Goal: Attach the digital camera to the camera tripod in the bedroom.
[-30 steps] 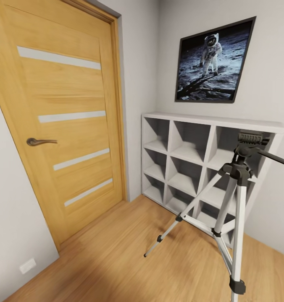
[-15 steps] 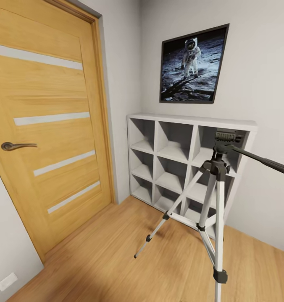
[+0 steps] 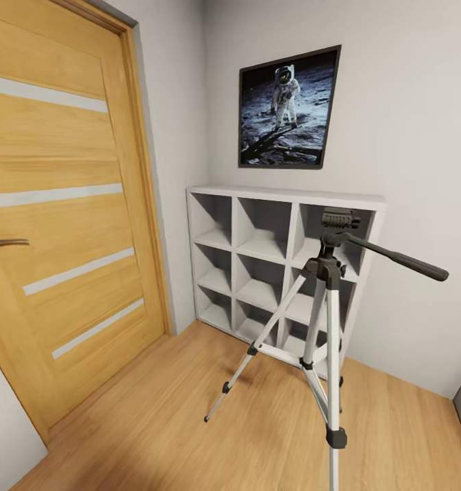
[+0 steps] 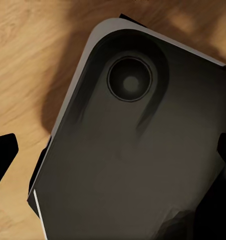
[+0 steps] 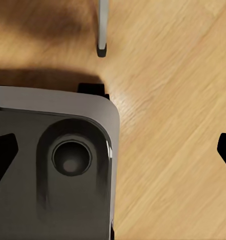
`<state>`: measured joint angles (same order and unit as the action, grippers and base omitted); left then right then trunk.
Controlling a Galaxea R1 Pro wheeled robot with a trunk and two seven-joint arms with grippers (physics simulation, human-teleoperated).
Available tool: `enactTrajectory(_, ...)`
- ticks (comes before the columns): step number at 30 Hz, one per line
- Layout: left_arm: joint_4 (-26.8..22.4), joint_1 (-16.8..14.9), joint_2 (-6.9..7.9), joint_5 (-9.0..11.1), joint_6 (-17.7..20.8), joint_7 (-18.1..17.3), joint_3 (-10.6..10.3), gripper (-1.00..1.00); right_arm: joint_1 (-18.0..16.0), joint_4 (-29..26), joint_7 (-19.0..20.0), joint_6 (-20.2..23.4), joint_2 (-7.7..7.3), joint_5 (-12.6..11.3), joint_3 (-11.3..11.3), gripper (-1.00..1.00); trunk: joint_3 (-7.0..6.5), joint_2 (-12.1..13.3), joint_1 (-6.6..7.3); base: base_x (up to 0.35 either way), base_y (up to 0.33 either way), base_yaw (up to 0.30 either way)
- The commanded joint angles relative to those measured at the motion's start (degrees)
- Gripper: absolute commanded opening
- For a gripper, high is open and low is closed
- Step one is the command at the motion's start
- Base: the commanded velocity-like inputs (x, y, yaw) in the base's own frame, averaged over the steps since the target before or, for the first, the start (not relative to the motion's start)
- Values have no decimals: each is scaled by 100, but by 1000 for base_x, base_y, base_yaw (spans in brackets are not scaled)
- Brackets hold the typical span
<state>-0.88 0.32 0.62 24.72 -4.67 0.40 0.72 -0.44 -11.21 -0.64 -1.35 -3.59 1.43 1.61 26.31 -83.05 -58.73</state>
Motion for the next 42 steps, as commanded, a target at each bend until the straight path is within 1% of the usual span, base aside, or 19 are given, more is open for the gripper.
enactTrajectory(1, -9, 3, 0, 16, -7, 4, 5, 100, -4, 5, -7, -14, -1, 15, 15, 100, 5, -2, 0, 0, 0, -154)
enactTrajectory(12, -9, 3, 0, 16, -7, 4, 12, 100, -1, 5, -12, -14, -1, 15, 13, 100, 4, -2, 0, 0, 0, -125)
enactTrajectory(42, -9, 3, 3, 16, -7, 4, 3, 100, 0, 5, 19, -15, -13, 21, 23, 100, 4, -2, 0, 0, 0, -4)
